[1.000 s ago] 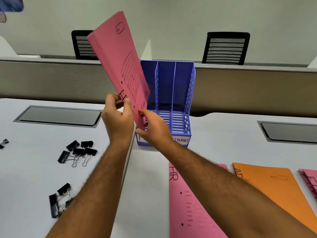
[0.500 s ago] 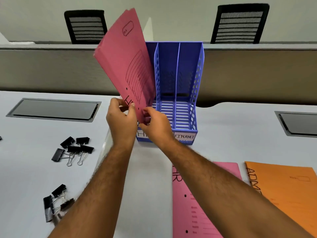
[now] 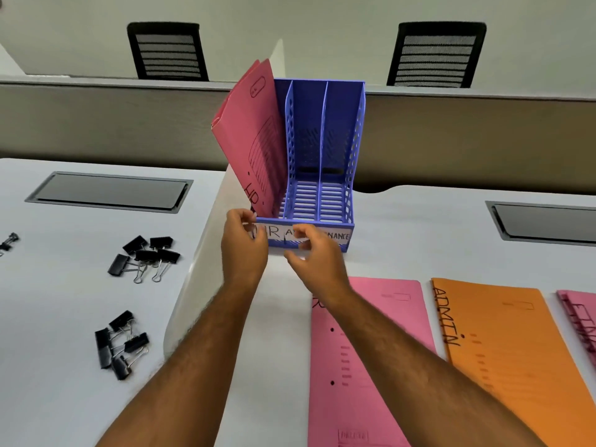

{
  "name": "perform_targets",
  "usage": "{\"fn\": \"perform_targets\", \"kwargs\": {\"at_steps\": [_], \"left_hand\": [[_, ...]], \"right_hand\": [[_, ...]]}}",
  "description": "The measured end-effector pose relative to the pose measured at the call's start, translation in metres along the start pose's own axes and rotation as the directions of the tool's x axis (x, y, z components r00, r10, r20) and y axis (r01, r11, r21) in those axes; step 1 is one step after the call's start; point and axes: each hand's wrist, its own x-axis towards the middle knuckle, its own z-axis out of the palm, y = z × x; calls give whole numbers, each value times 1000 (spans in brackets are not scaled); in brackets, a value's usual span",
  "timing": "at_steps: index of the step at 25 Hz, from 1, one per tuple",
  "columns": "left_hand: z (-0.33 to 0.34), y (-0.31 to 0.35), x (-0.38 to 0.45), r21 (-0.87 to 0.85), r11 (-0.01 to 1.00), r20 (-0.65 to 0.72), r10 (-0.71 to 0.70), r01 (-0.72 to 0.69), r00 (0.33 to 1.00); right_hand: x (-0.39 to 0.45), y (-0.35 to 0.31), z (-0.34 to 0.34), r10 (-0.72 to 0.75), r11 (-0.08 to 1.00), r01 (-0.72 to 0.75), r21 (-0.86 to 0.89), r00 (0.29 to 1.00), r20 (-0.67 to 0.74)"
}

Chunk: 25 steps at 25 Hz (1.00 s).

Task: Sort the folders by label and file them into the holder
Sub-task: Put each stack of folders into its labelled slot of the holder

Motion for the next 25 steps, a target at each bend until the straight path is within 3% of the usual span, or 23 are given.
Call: {"fn": "perform_targets", "kwargs": {"at_steps": [5,9,16,19,21,23,25], "left_hand": [[-7,-50,-87,162,986,231,-72,35,970],[-12,-79,-148,254,966,394,-142,41,908],[-6,-86,-201,340,939,489,-222,49,844],[5,-74,-203,249,932,466,-354,263,811],[9,-67,-196,139,871,498,-473,471,727],[6,-60,-191,99,832,562,-499,546,660],[1,-55,-191,73,833,593,-478,548,648]], "right_hand": [[-84,38,-35,143,987,-142,-77,990,11],[-157,68,-63,241,962,-234,-138,970,35],[-243,103,-90,332,909,-284,-305,936,118],[-245,103,-90,335,897,-276,-344,934,122],[-243,104,-92,330,903,-274,-330,936,125],[-246,105,-95,331,910,-277,-308,934,138],[-251,106,-97,323,920,-271,-282,934,155]]}}
